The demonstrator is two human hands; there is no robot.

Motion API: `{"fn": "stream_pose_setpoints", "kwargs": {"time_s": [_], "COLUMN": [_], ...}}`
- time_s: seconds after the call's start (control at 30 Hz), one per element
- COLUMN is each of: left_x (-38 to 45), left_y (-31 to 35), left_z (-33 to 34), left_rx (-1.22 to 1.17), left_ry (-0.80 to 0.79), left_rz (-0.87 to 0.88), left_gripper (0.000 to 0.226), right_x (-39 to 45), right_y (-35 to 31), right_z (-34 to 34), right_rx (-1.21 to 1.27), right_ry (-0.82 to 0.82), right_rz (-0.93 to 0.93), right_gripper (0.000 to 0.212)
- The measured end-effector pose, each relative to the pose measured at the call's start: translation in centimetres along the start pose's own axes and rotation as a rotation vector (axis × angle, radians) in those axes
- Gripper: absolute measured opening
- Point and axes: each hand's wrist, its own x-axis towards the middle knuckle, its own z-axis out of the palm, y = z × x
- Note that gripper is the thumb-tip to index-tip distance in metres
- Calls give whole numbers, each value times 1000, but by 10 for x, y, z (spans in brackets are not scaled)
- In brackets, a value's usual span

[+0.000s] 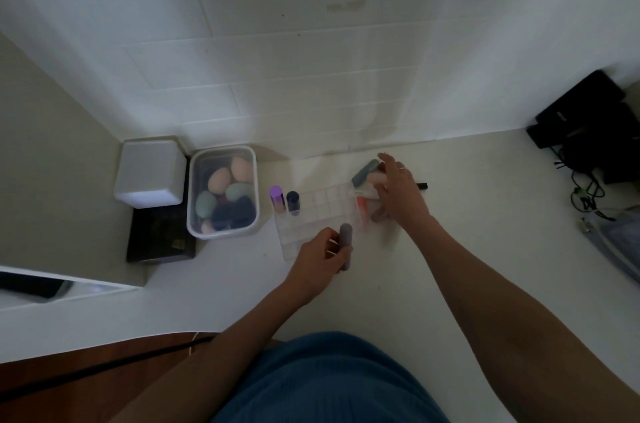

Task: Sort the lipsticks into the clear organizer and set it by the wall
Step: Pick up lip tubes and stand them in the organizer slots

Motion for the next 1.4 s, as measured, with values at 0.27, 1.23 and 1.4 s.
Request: {"fn": "stream_pose_setpoints", "kwargs": {"time_s": [0.27, 1.23, 1.4], "left_x": [-2, -4, -5], "left_y": [3, 6, 14], "left_z": [0, -9, -11], "left_rx": [-2, -338, -426], "left_ry": [-10, -51, 62], "left_rz": [8, -145, -157], "left_gripper": [12, 41, 38], "right_x": [1, -76, -71], "right_y": [0, -43, -62], "right_z": [-2, 21, 13], "right_rx": [32, 677, 585], "right_ry": [-80, -169, 85], "right_rz": [-14, -52, -162], "right_gripper": [56, 18, 20]}}
